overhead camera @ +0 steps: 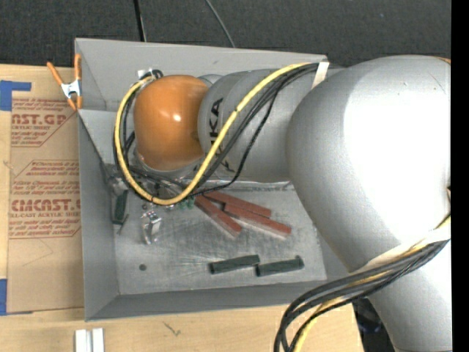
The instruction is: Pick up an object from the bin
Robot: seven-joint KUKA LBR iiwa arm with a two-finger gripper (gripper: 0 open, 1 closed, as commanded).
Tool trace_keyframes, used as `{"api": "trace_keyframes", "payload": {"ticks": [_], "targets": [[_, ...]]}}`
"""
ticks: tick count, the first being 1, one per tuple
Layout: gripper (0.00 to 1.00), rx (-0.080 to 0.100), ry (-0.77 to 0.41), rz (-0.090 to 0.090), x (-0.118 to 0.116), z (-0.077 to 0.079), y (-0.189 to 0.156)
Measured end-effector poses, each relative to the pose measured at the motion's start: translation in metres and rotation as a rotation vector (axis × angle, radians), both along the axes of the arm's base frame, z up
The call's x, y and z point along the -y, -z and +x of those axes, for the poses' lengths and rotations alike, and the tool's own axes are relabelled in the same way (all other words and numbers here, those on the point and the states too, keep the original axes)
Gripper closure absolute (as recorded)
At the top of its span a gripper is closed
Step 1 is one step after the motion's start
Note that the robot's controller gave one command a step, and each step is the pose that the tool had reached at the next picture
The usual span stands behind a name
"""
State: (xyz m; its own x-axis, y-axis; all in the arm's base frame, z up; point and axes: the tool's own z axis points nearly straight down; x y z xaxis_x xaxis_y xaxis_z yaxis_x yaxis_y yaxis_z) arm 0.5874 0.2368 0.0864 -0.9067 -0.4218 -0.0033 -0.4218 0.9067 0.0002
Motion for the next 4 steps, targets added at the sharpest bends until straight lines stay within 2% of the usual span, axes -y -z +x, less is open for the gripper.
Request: {"api": "trace_keyframes", "payload": {"ticks": [1,2,3,4], "targets": [[0.00,-0.003,0.073,0.001,-0.004,0.002,-0.067],[0.00,0.005,-0.164,0.001,-0.009,0.007,0.005],[1.00,0.003,-0.119,0.005,0.006,0.005,0.013],[1.00,0.003,-0.118,0.006,0.006,0.005,0.013]]}}
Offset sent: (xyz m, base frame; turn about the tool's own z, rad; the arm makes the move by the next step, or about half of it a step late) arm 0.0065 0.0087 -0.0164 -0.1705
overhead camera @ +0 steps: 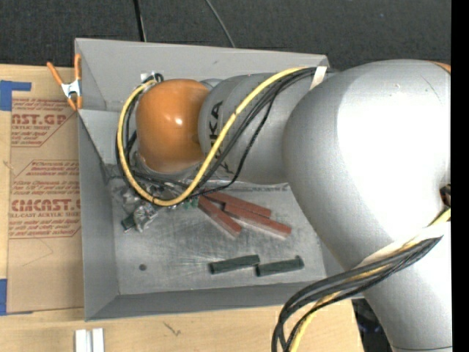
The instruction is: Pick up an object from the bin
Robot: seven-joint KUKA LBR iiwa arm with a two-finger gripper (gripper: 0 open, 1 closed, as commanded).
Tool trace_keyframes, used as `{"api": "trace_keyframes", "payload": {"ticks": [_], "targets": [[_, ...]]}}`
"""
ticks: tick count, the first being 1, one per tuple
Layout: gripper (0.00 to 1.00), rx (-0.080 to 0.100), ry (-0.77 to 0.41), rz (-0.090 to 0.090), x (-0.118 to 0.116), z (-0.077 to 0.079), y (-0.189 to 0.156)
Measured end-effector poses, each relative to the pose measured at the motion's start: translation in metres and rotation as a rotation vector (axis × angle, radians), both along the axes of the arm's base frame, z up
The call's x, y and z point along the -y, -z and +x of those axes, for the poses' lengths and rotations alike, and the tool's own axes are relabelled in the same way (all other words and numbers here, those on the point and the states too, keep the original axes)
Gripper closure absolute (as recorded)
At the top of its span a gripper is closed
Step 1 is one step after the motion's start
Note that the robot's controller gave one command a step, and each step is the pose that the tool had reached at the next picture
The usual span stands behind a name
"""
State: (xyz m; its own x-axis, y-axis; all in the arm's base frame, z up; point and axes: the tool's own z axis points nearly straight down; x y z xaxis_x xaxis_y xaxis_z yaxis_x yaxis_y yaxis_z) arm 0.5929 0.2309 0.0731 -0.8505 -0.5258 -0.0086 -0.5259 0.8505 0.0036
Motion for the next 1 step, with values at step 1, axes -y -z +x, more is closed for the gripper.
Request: {"api": "trace_keyframes", "payload": {"ticks": [1], "targets": [[1.00,-0.003,0.009,-0.005,0.0087,-0.0127,-0.1475]]}}
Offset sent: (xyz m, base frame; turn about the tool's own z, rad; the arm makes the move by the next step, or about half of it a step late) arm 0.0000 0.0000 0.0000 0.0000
